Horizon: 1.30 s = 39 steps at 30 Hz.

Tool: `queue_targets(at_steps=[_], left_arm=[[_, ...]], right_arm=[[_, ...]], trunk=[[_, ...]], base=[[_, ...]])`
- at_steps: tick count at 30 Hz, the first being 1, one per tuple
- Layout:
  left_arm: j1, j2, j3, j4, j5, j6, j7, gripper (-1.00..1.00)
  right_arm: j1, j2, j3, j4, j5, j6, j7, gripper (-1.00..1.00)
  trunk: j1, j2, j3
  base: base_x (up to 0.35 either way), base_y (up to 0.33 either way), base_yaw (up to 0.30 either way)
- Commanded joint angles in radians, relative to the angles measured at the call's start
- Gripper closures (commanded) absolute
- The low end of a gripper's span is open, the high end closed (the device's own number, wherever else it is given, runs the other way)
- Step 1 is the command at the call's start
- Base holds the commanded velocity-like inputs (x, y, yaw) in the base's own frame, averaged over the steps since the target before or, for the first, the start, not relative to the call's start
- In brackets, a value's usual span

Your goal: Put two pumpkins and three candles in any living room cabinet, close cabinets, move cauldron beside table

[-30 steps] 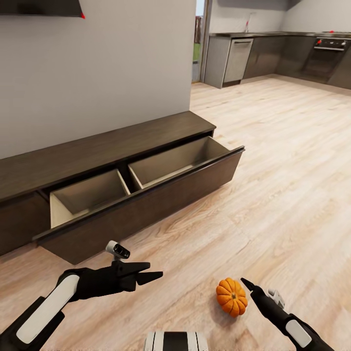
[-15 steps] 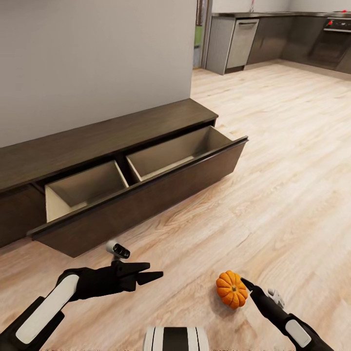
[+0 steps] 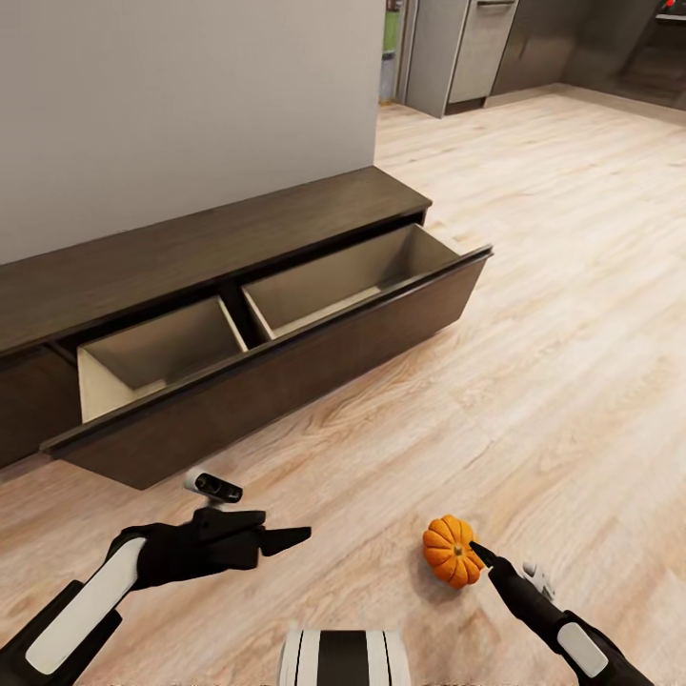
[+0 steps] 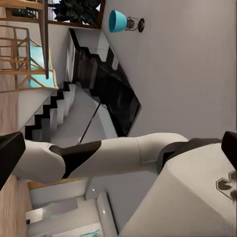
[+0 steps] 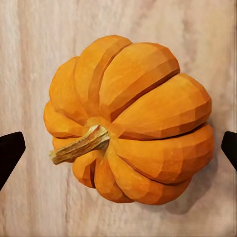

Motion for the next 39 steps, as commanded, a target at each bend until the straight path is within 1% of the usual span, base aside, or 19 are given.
queue_targets(at_steps=[1,4,7,26,35,39], left_arm=[[0.0,0.002,-0.002,0.0,0.003,0.004,-0.014,-1.0],[0.002,0.003,-0.001,0.0,0.003,0.004,-0.042,-1.0],[0.004,0.004,-0.002,0.001,0.003,0.005,-0.056,-1.0],[0.005,0.002,-0.005,0.002,0.003,0.005,-0.063,-1.0],[0.005,0.002,-0.007,0.005,0.003,0.005,-0.063,-1.0],[0.005,0.002,-0.007,0.005,0.005,0.005,-0.064,-1.0]], right_arm=[[0.0,0.0,-0.004,0.0,-0.008,0.01,0.003,-1.0],[0.0,0.0,-0.004,0.0,-0.008,0.01,0.003,-1.0],[0.0,0.0,-0.004,0.0,-0.008,0.01,0.003,-1.0],[0.0,0.0,-0.004,0.0,-0.007,0.01,0.004,-1.0],[0.0,-0.001,-0.004,-0.001,-0.004,0.01,0.004,-1.0],[-0.001,0.0,-0.004,-0.001,-0.003,0.01,0.004,-1.0]], trunk=[[0.0,-0.001,-0.005],[0.002,-0.001,-0.016],[0.003,-0.002,-0.028],[0.011,-0.006,-0.101],[0.011,-0.006,-0.101],[0.011,-0.006,-0.101]], base=[[0.0,0.0,0.0],[0.0,0.0,0.0],[0.0,0.0,0.0],[0.0,0.0,0.0],[0.002,0.0,0.0],[0.17,0.0,0.0]])
